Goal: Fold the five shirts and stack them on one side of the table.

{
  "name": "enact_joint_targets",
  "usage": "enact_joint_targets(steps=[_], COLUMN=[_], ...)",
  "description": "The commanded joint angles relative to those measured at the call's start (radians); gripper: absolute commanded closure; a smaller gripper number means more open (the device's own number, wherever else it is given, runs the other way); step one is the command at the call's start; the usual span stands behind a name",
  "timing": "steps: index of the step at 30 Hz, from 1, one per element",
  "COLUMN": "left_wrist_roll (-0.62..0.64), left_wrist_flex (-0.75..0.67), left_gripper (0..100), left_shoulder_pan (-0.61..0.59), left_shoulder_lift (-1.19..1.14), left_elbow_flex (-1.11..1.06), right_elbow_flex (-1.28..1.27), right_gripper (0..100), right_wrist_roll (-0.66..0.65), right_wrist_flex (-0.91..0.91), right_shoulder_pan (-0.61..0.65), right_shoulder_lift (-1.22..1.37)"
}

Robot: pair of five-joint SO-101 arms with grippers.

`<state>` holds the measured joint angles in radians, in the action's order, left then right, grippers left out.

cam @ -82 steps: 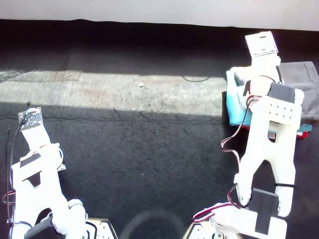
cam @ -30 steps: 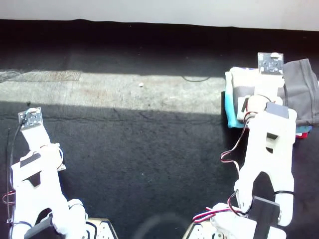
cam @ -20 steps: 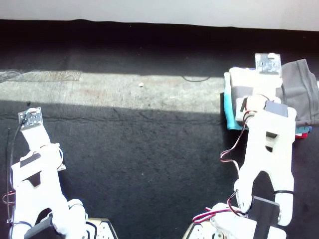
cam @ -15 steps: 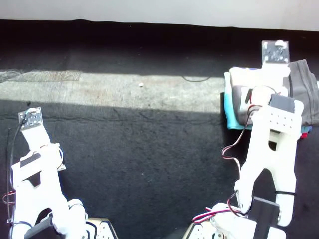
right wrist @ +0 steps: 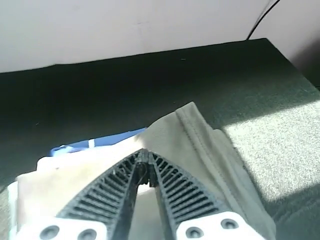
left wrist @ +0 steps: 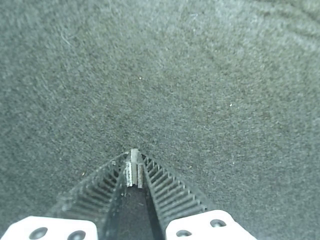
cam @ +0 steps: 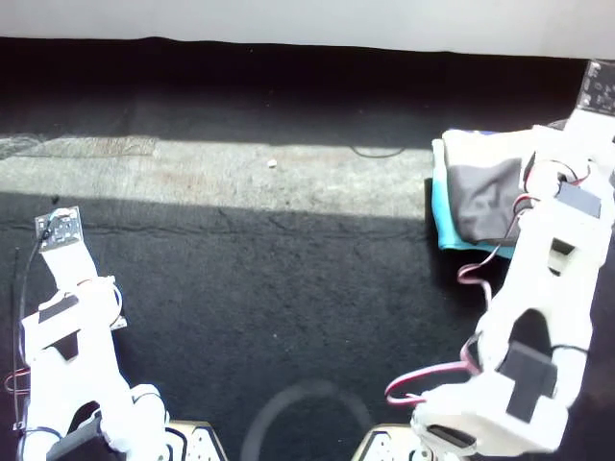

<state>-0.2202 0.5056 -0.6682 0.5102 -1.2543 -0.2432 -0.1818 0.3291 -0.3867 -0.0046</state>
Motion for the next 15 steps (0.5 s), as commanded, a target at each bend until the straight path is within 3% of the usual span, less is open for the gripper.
enact_joint_targets(steps=[1, 7, 11, 15], left_wrist_roll=[-0.009, -0.009, -0.009, -0.009], left_wrist_flex=[-0.015, -0.015, -0.014, -0.014], left_gripper=[99, 99, 99, 99], left_shoulder_pan=[0.012, 0.012, 0.012, 0.012], left_shoulder_lift=[0.021, 0.021, 0.021, 0.021], left_elbow_flex=[-0.001, -0.001, -0.001, -0.001], right_elbow_flex=[0.048, 0.217, 0.326, 0.492], right_gripper=[99.2, 99.2, 99.2, 99.2], right_wrist_roll=[0.008, 0.011, 0.014, 0.167], right_wrist_flex=[-0.18, -0.225, -0.131, 0.021], right_shoulder_pan=[-0.047, -0.099, -0.117, -0.117], right_shoulder_lift=[0.134, 0.403, 0.483, 0.456])
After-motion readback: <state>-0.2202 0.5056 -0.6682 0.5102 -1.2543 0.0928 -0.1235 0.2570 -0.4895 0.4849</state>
